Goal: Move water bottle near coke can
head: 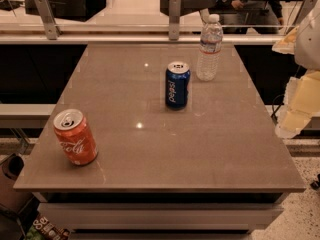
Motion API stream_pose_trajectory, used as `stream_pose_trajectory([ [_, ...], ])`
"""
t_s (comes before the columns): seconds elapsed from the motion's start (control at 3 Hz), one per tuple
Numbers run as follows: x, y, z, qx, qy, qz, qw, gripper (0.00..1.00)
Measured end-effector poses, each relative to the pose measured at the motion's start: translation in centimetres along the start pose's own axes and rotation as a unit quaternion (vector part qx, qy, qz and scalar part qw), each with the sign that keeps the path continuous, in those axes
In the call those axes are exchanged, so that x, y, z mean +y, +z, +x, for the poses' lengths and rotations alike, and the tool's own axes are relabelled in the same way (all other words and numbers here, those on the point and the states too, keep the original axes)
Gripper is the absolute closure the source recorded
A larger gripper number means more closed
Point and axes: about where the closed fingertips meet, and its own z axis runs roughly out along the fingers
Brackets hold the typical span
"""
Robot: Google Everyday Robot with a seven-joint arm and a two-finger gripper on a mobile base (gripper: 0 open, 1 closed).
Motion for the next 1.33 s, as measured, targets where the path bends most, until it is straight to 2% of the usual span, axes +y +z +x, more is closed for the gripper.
stream_pose_trajectory([
  [0.33, 0.0, 0.0, 0.0, 0.000, 0.000, 0.000, 1.0000, 0.00],
  [0.67, -0.1, 0.1, -0.3, -0.015, 0.002, 0.001, 0.9999, 0.00],
  [1.0, 0.0, 0.6, -0.9, -0.048, 0.010, -0.001, 0.9988, 0.00],
  [1.33, 0.6, 1.6, -2.4, -0.090, 0.014, -0.008, 0.9958, 0.00],
])
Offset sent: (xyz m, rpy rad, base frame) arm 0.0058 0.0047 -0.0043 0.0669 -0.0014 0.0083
